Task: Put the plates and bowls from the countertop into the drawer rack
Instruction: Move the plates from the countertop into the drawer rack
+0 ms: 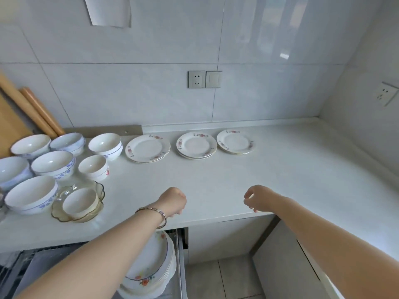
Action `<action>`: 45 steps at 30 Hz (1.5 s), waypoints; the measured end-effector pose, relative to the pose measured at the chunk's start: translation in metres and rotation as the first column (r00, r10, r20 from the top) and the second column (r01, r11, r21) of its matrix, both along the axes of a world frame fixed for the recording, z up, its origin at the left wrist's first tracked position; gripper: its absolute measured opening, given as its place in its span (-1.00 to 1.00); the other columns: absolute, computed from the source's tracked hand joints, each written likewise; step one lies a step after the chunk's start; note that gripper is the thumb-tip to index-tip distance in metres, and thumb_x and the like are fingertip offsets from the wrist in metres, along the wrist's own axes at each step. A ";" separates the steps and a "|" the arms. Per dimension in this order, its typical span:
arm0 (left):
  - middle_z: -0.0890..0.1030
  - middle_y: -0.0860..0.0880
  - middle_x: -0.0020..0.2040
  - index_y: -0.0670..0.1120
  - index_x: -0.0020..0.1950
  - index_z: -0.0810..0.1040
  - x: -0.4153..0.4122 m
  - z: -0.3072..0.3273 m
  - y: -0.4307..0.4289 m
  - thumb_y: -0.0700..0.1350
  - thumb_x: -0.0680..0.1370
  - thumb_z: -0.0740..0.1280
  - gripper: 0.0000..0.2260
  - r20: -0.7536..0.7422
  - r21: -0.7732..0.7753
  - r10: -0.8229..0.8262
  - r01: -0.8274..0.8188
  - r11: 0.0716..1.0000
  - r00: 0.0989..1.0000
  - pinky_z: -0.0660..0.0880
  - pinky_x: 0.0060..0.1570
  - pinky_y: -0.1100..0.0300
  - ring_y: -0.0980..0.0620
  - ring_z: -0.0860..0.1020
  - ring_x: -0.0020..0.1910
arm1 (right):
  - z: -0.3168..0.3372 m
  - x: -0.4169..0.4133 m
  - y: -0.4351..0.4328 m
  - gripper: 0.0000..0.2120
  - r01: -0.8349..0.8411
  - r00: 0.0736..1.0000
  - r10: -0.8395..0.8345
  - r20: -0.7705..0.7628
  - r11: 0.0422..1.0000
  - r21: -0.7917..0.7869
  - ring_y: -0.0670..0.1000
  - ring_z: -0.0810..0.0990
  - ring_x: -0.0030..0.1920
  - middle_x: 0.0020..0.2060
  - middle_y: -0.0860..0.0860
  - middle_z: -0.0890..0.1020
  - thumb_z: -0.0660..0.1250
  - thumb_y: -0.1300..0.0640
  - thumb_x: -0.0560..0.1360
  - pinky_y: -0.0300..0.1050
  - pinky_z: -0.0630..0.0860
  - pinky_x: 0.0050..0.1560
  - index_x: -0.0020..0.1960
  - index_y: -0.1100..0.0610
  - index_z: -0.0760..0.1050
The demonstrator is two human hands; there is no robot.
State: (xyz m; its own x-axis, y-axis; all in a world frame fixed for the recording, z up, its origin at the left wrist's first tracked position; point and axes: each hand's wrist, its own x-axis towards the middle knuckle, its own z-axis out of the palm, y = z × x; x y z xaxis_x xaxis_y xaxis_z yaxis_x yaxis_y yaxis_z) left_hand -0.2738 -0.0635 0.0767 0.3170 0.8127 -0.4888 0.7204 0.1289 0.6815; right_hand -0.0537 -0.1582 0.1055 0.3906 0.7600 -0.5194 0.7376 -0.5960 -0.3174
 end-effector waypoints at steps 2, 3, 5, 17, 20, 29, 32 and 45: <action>0.51 -0.14 -0.17 -0.04 -0.32 0.34 0.010 0.001 0.019 -0.28 0.52 0.09 -0.76 0.017 0.014 0.032 -0.033 0.999 0.999 0.28 -0.39 0.28 -0.07 0.49 -0.24 | -0.002 0.015 0.020 -0.67 0.003 1.000 -0.003 0.017 0.999 0.035 0.14 0.60 0.04 -0.05 0.09 0.60 0.15 0.17 0.51 -0.14 0.43 0.01 0.22 0.23 0.48; 0.49 -0.14 -0.17 -0.04 -0.33 0.32 0.015 0.001 0.029 -0.29 0.51 0.09 -0.75 0.023 0.016 0.050 -0.050 0.999 0.998 0.26 -0.39 0.28 -0.05 0.48 -0.27 | -0.003 0.022 0.030 -0.68 0.014 1.000 -0.015 0.018 0.998 0.054 0.14 0.59 0.12 0.04 0.10 0.61 0.16 0.15 0.51 -0.13 0.44 0.06 0.23 0.19 0.47; 0.47 -0.14 -0.17 -0.03 -0.35 0.28 0.027 0.001 0.050 -0.31 0.49 0.09 -0.74 0.013 0.006 0.071 -0.071 0.997 0.997 0.25 -0.39 0.28 -0.05 0.48 -0.30 | -0.005 0.034 0.051 -0.67 0.046 0.999 -0.046 -0.004 0.995 0.093 0.12 0.59 0.13 0.15 0.10 0.60 0.17 0.13 0.51 -0.11 0.47 0.14 0.26 0.12 0.44; 0.46 -0.13 -0.20 -0.01 -0.35 0.23 0.097 -0.064 0.163 -0.33 0.46 0.12 -0.73 0.023 -0.078 0.216 -0.214 0.974 0.976 0.32 -0.19 0.19 -0.11 0.49 -0.21 | -0.068 0.095 0.183 -0.63 -0.128 0.990 0.129 0.047 0.991 -0.040 0.06 0.51 0.24 0.26 0.04 0.51 0.14 0.05 0.55 -0.11 0.43 0.21 0.34 0.04 0.38; 0.38 -0.13 -0.25 0.01 -0.37 0.23 0.111 -0.097 0.195 -0.33 0.45 0.12 -0.71 0.018 -0.120 0.287 -0.283 0.952 0.958 0.26 -0.23 0.19 -0.08 0.52 -0.29 | -0.098 0.115 0.237 -0.60 -0.156 0.987 0.157 0.040 0.987 -0.035 0.05 0.49 0.25 0.30 0.02 0.48 0.13 0.00 0.56 -0.05 0.43 0.28 0.38 0.04 0.34; 0.44 -0.13 0.00 -0.08 0.21 0.37 0.162 -0.164 0.294 -0.23 0.53 0.23 -0.74 0.100 -0.351 0.682 -0.616 0.706 0.725 0.40 -0.32 0.23 -0.05 0.53 -0.20 | -0.188 0.161 0.381 -0.80 0.133 0.925 -0.126 -0.358 0.991 -0.005 0.09 0.52 -0.26 -0.28 0.10 0.49 0.13 0.11 0.55 -0.02 0.55 -0.12 -0.09 0.22 0.44; 0.53 -0.18 -0.01 -0.14 0.15 0.39 0.171 -0.170 0.313 -0.26 0.52 0.25 -0.79 0.122 -0.388 0.748 -0.663 0.641 0.652 0.49 -0.26 0.20 -0.05 0.56 -0.19 | -0.199 0.159 0.395 -0.85 0.290 0.756 -0.285 -0.589 0.953 -0.090 -0.05 0.58 -0.46 -0.18 0.15 0.58 0.15 0.23 0.56 -0.32 0.53 -0.45 0.08 0.21 0.44; 0.60 -0.18 0.01 -0.25 0.07 0.48 0.159 -0.163 0.291 -0.42 0.50 0.27 -0.82 0.244 -0.464 0.825 -0.686 0.561 0.510 0.56 0.03 0.08 -0.01 0.60 -0.20 | -0.194 0.152 0.374 -0.74 0.363 0.603 -0.297 -0.741 0.929 -0.077 0.05 0.63 -0.11 0.10 0.18 0.61 0.23 0.28 0.55 -0.08 0.55 0.09 0.24 0.27 0.42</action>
State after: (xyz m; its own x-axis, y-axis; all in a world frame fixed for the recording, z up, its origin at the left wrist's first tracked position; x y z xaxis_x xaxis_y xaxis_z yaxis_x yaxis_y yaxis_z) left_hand -0.1152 0.2276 -0.0859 -0.1417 0.6835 -0.7161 -0.0744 0.7140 0.6962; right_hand 0.0981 0.2161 -0.0884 0.1421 0.7055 -0.6943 0.0025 -0.7016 -0.7125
